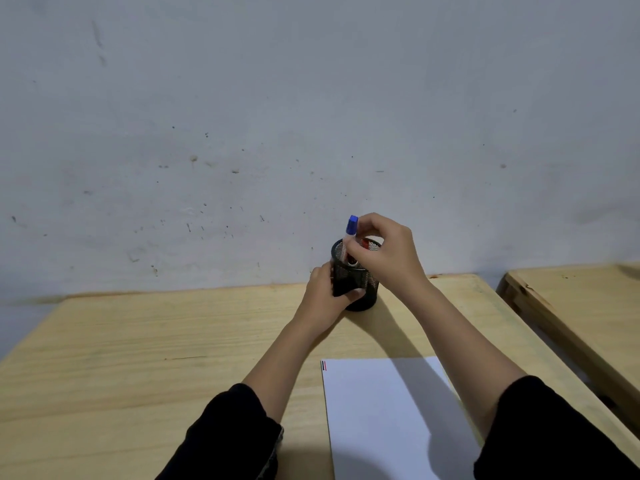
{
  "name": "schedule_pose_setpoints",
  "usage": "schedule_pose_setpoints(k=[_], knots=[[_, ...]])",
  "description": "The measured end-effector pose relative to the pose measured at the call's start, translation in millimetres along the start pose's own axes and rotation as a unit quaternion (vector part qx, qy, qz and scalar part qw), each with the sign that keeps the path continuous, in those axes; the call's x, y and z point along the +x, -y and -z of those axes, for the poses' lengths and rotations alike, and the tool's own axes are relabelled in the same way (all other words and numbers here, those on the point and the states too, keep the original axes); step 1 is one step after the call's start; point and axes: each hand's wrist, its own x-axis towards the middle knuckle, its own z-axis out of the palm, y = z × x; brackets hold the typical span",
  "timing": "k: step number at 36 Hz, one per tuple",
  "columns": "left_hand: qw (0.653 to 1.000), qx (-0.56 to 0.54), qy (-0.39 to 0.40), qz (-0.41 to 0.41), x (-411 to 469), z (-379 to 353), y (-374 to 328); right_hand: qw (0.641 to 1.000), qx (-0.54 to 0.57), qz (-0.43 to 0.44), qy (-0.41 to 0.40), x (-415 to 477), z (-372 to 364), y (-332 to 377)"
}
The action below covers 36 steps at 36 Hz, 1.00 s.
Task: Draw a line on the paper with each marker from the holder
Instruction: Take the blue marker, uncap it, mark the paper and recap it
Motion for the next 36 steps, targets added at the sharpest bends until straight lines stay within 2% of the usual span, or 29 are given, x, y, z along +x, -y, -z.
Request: schedule_pose_setpoints(k=[4, 8, 13, 17, 21, 26, 31, 36], knots=[[0.999, 0.015, -0.026, -0.020, -9, 0, -11, 0.998, 0.039, 0.032, -0.029, -4, 13, 17], [0.998, 0.018, -0.062, -0.006, -17, -2, -18, 0.995, 0.073, 0.052, -0.047, -12, 28, 35], [0.995, -0.032, -0.098, 0.010, -37, 4, -35, 0.988, 0.107, 0.082, -0.069, -30, 44, 57], [0.993, -0.079, -0.088, -0.025, -61, 21, -60, 0.986, 0.119, 0.090, -0.079, -53, 53, 67], [0.986, -0.094, -0.081, -0.113, -86, 41, -87, 0.992, 0.093, 0.073, -0.044, -83, 57, 65], [0.972, -0.145, -0.059, -0.178, -123, 56, -113, 0.998, 0.046, 0.042, -0.018, -117, 54, 50], [0.979, -0.088, -0.024, -0.184, -157, 59, -124, 0.999, 0.011, 0.035, 0.014, -141, 52, 47], [0.988, -0.012, 0.020, -0.150, -172, 60, -118, 0.997, -0.020, 0.052, 0.055, -153, 49, 52]])
